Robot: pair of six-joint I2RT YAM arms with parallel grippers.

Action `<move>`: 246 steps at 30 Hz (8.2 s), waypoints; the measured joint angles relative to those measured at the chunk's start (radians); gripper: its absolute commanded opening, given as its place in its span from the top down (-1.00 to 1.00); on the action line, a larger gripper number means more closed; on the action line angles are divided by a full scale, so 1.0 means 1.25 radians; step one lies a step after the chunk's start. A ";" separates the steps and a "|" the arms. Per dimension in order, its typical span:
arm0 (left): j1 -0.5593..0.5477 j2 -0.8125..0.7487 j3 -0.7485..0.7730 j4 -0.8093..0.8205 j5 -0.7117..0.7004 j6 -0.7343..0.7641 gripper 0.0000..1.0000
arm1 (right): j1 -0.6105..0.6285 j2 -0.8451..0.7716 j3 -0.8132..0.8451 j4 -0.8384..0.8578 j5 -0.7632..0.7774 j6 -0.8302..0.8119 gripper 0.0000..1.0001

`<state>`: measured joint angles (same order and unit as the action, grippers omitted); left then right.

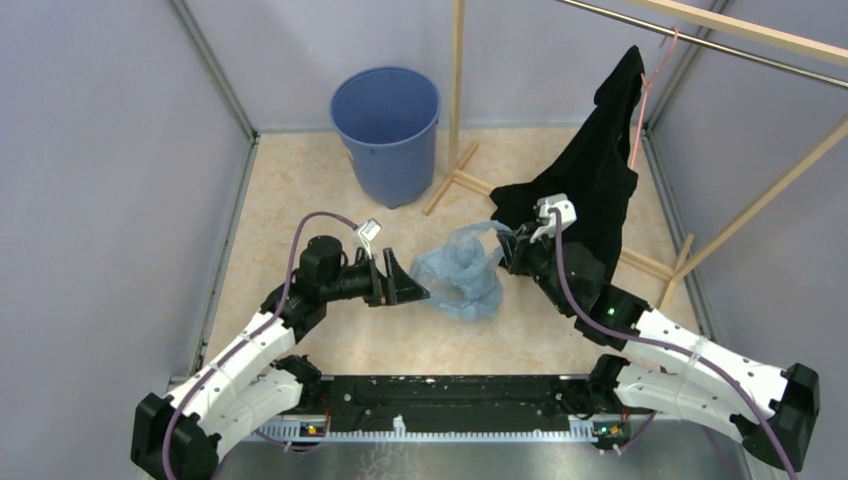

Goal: Put the trash bags into the trash bin

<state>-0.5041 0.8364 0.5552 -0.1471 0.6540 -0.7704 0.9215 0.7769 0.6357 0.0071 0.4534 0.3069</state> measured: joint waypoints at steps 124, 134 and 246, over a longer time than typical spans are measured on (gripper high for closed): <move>0.133 0.191 0.146 -0.179 -0.247 0.101 0.65 | -0.023 0.144 0.009 -0.163 0.009 0.133 1.00; 0.233 0.414 0.949 -0.320 -0.157 0.172 0.68 | -0.092 0.323 0.704 -0.300 -0.108 -0.086 1.00; -0.092 0.124 0.476 -0.031 -0.103 0.030 1.00 | -0.078 0.136 0.277 -0.041 -0.554 0.047 1.00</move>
<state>-0.6193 0.9909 1.1507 -0.1856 0.5251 -0.7330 0.8238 0.9474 0.9821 -0.0437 -0.2390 0.3660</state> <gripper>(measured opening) 0.008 0.004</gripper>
